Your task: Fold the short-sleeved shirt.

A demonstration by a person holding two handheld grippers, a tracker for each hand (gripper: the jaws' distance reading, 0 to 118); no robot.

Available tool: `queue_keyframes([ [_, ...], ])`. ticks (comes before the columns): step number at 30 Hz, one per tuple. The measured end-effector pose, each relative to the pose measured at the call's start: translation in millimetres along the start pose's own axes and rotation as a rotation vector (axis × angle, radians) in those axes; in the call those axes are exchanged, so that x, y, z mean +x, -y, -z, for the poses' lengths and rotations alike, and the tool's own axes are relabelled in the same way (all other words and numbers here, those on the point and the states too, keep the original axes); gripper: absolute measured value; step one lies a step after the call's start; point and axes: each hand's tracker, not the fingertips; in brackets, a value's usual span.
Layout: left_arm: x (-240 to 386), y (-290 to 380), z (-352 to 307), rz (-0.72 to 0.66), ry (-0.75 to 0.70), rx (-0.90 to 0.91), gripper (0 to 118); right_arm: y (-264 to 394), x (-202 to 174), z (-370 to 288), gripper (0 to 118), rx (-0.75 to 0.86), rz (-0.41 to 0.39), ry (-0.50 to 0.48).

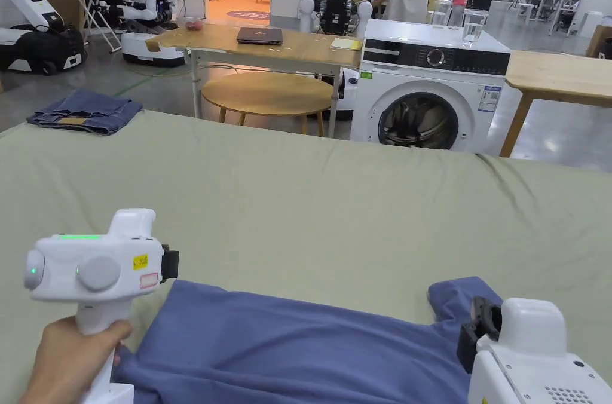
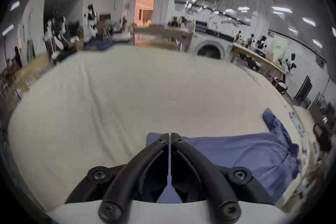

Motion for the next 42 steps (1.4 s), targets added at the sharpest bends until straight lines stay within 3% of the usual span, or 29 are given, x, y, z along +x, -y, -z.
queue_keyframes([
  [3,-17,-17,38,-0.092,0.079,-0.146,0,7,7,10,0,-0.044,0.01,-0.008],
  [4,-16,-19,47,-0.095,0.064,-0.178,7,9,8,12,0,-0.057,0.005,-0.005],
  [6,-19,-27,66,-0.094,0.027,-0.247,39,13,12,17,0,-0.076,0.0,0.001],
  [10,-15,-29,93,-0.045,-0.032,-0.331,53,20,20,24,0,-0.116,-0.007,0.007],
  [14,-12,-21,118,0.017,-0.101,-0.44,52,27,27,33,0,-0.155,-0.016,0.015],
  [17,-3,-20,113,0.039,-0.117,-0.397,50,31,32,36,0,-0.185,-0.011,0.019],
  [19,5,-17,112,0.114,-0.114,-0.383,36,33,35,38,0,-0.197,-0.002,0.023],
  [22,6,-16,109,0.132,-0.098,-0.379,2,29,34,37,0,-0.217,0.014,0.023],
  [29,-12,-11,85,0.077,-0.008,-0.275,0,-6,74,59,0,-0.295,0.087,0.06],
  [30,-12,-11,80,0.081,-0.005,-0.271,0,-13,83,68,7,-0.336,0.073,0.071],
  [31,-12,-10,73,0.085,0.004,-0.25,0,-21,91,81,21,-0.38,0.052,0.076],
  [32,-11,-11,67,0.113,0.02,-0.199,0,-27,99,92,43,-0.422,0.033,0.084],
  [33,-10,-11,62,0.114,0.007,-0.21,0,-32,106,106,54,-0.467,0.002,0.098],
  [36,-7,-11,48,0.11,0.02,-0.176,0,-37,128,151,58,-0.569,-0.046,0.108],
  [42,-3,-7,28,0.113,0.021,-0.13,0,-17,159,222,58,-0.755,0.057,0.082],
])
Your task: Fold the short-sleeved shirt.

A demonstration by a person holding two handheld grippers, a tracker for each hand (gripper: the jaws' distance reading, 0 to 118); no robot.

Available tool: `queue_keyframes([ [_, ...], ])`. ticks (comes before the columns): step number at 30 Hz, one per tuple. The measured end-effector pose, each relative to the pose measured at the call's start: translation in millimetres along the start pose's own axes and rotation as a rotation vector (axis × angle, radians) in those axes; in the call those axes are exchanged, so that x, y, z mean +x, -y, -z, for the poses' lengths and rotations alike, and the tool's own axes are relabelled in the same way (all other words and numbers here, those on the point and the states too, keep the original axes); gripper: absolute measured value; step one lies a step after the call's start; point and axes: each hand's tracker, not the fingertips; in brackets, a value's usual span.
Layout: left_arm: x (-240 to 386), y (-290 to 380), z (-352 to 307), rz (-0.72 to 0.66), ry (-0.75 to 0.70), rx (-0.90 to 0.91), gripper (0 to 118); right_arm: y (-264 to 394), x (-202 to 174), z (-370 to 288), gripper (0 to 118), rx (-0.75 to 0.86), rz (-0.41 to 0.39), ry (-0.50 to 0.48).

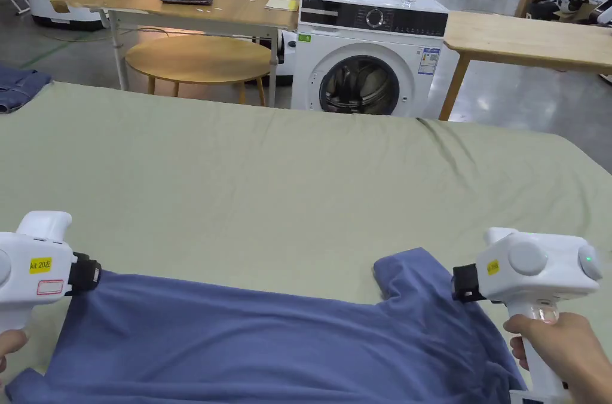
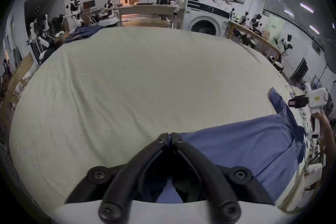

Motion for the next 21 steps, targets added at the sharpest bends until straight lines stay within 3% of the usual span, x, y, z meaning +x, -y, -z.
queue_keyframes([
  [4,1,8,-6,-0.012,-0.001,0.014,0,2,-1,29,56,-0.101,0.014,-0.062],
  [7,-1,12,-7,-0.025,0.0,0.01,0,7,-9,27,51,-0.072,0.001,-0.035],
  [8,-2,13,-7,-0.028,-0.001,0.009,0,7,-11,26,43,-0.067,-0.008,-0.033],
  [9,-3,13,-8,-0.032,-0.001,0.009,0,8,-13,24,25,-0.054,-0.023,-0.029],
  [10,-3,14,-8,-0.036,0.001,0.008,0,8,-13,22,0,-0.042,-0.035,-0.029],
  [15,-5,15,-16,-0.048,0.009,0.015,0,14,4,-1,0,0.03,0.028,-0.117],
  [21,-8,19,-43,-0.052,0.02,0.049,0,34,-6,-77,0,0.155,-0.02,-0.114],
])
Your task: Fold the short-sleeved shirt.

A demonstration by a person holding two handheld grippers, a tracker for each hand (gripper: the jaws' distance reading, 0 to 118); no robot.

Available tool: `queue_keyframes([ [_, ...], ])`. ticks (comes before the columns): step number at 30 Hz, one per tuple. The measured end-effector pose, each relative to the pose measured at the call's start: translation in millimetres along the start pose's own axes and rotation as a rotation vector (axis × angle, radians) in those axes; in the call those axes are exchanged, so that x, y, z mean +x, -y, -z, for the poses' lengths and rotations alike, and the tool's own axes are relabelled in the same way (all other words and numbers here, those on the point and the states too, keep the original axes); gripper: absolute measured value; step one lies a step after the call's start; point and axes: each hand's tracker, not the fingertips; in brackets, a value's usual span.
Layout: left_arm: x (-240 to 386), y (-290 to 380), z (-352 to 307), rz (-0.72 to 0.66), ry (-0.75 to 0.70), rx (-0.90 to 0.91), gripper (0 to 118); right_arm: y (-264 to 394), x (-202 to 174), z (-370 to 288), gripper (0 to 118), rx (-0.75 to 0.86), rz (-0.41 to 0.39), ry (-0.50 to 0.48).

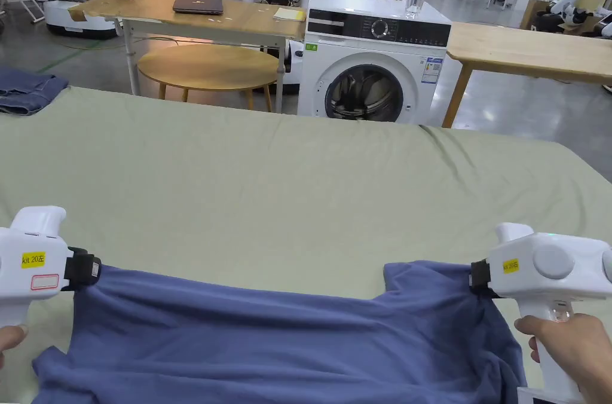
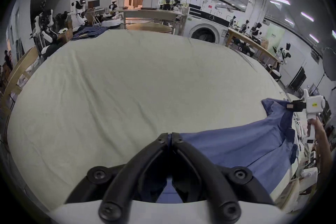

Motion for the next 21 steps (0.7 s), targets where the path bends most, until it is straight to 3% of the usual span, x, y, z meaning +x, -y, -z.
queue_keyframes([
  [3,-3,4,-20,-0.007,0.015,0.026,0,8,-9,-42,0,0.058,-0.042,0.021],
  [11,-10,30,-76,0.003,0.04,0.071,0,50,-12,-125,0,0.128,-0.055,0.024],
  [21,-16,105,-101,0.009,0.064,-0.013,0,149,2,-152,0,0.056,-0.037,0.034],
])
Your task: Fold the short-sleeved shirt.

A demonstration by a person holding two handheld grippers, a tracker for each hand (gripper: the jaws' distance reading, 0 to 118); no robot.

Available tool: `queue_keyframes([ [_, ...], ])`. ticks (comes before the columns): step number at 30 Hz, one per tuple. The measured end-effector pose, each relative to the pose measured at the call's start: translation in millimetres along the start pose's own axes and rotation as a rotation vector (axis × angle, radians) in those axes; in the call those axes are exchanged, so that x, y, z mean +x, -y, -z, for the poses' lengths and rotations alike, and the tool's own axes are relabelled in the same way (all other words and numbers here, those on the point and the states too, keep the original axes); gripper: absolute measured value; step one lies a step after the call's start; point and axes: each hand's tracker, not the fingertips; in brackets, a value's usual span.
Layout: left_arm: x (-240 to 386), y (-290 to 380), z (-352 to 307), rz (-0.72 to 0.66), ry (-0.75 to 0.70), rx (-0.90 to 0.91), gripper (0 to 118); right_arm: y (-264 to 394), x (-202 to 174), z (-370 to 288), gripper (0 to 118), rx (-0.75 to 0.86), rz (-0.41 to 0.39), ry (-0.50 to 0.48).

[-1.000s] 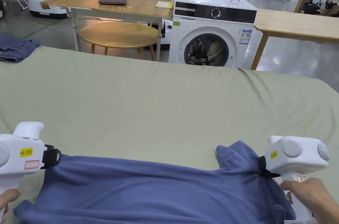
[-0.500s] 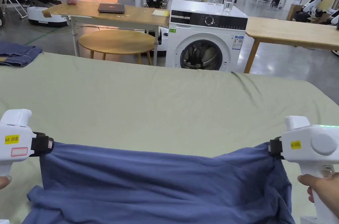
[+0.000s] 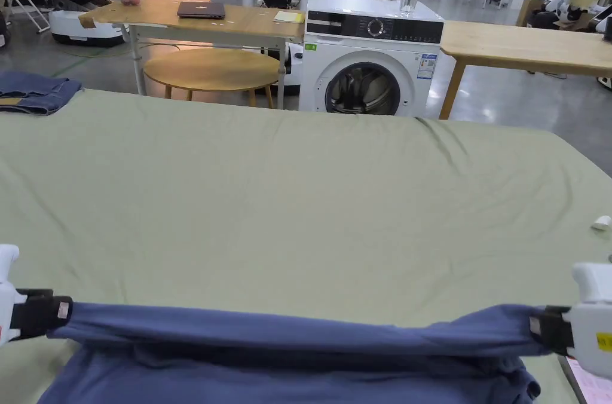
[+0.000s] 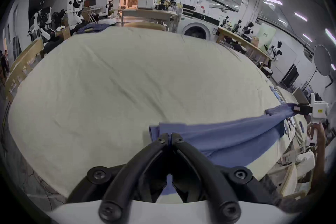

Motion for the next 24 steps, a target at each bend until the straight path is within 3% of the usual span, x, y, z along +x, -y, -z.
queue_keyframes([
  [11,-9,65,37,-0.005,-0.052,-0.174,0,77,11,44,0,-0.157,0.049,0.034],
  [19,-1,60,42,-0.02,-0.089,-0.178,0,78,-2,60,0,-0.165,0.011,0.079],
  [20,1,57,38,-0.022,-0.094,-0.18,2,74,-4,58,4,-0.16,0.002,0.087],
  [23,10,44,24,-0.031,-0.121,-0.087,40,61,-23,31,51,-0.064,-0.03,0.179],
  [24,14,40,18,-0.032,-0.116,-0.047,42,56,-27,23,56,-0.024,-0.033,0.184],
])
